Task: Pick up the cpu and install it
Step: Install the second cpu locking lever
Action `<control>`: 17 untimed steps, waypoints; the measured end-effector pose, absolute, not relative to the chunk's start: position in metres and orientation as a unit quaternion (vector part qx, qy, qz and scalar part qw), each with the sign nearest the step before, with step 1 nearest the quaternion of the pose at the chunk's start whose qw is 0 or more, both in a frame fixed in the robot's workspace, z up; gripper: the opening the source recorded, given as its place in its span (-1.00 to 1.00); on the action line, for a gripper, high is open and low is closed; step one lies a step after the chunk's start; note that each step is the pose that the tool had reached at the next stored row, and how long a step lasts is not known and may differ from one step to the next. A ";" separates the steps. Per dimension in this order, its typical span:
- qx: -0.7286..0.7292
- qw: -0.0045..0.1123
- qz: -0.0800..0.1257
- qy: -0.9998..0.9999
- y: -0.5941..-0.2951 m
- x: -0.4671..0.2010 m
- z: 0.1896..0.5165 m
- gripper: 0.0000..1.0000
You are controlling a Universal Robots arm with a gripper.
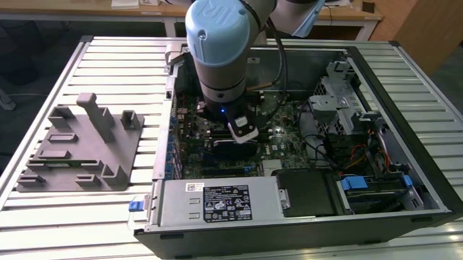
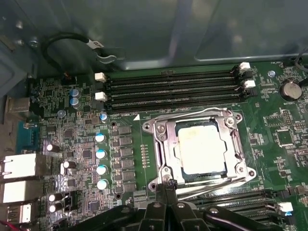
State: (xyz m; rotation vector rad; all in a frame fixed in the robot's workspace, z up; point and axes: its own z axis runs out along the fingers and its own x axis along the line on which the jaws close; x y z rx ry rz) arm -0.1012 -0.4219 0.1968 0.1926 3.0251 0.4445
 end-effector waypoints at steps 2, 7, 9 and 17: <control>0.063 0.039 0.145 0.987 -0.423 -0.101 0.197 -0.79; 0.063 0.039 0.144 0.987 -0.427 -0.101 0.197 -0.79; 0.063 0.039 0.145 0.987 -0.428 -0.101 0.196 -0.79; 0.064 0.038 0.165 0.984 -0.428 -0.102 0.192 -0.79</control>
